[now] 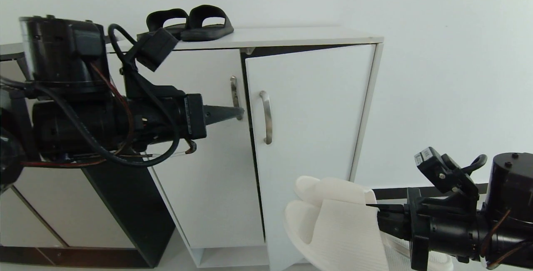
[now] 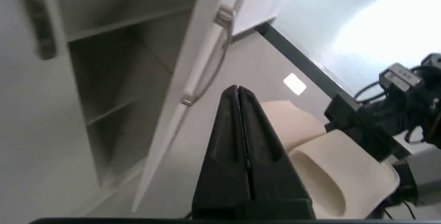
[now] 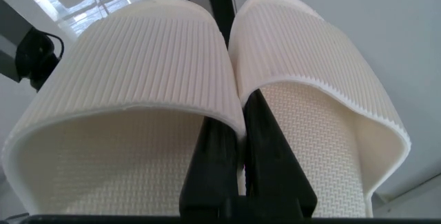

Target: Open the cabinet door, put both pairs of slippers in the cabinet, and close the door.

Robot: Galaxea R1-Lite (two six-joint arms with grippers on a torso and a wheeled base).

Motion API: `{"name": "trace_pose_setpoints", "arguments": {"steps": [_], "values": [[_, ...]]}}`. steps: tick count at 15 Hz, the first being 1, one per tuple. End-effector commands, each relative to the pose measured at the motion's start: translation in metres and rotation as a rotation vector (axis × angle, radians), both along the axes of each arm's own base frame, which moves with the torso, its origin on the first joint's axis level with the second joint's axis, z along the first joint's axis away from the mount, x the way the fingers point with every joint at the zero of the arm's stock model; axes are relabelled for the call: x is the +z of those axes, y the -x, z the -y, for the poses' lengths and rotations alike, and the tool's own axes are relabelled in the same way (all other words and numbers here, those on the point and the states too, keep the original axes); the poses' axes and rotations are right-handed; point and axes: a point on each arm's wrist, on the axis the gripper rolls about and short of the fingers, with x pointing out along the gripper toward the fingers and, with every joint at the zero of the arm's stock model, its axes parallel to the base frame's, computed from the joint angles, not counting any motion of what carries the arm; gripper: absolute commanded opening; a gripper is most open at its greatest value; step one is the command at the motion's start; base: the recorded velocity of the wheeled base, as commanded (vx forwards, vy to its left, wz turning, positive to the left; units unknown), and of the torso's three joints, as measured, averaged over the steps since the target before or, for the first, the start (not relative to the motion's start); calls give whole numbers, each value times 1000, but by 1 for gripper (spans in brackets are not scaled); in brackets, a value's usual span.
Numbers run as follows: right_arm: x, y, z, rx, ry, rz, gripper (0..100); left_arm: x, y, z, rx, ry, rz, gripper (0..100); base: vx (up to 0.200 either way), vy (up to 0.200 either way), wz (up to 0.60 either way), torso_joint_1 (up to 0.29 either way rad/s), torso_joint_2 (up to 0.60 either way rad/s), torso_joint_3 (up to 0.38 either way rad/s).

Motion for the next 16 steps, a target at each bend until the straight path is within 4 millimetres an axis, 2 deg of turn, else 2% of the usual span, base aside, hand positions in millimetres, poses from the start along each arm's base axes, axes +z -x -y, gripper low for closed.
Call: {"name": "trace_pose_setpoints", "arguments": {"steps": [1,3,5,6,12,16], "values": [[-1,0,0,0,2,-3,0,12,8,-13,59,44,24,0,0,0,0,0,0,0],[-1,0,0,-1,4,-3,0,17,-6,-14,97,95,14,0,0,0,0,0,0,0],[-1,0,0,-1,3,-2,0,19,-33,-8,108,145,135,0,0,0,0,0,0,0],[-1,0,0,-1,3,-2,0,17,-37,-7,116,154,152,0,0,0,0,0,0,0],[-1,-1,1,-5,5,-4,0,11,-71,3,140,117,73,0,0,0,0,0,0,0],[-6,1,1,6,30,8,0,5,-104,15,134,118,74,0,0,0,0,0,0,0]]}}
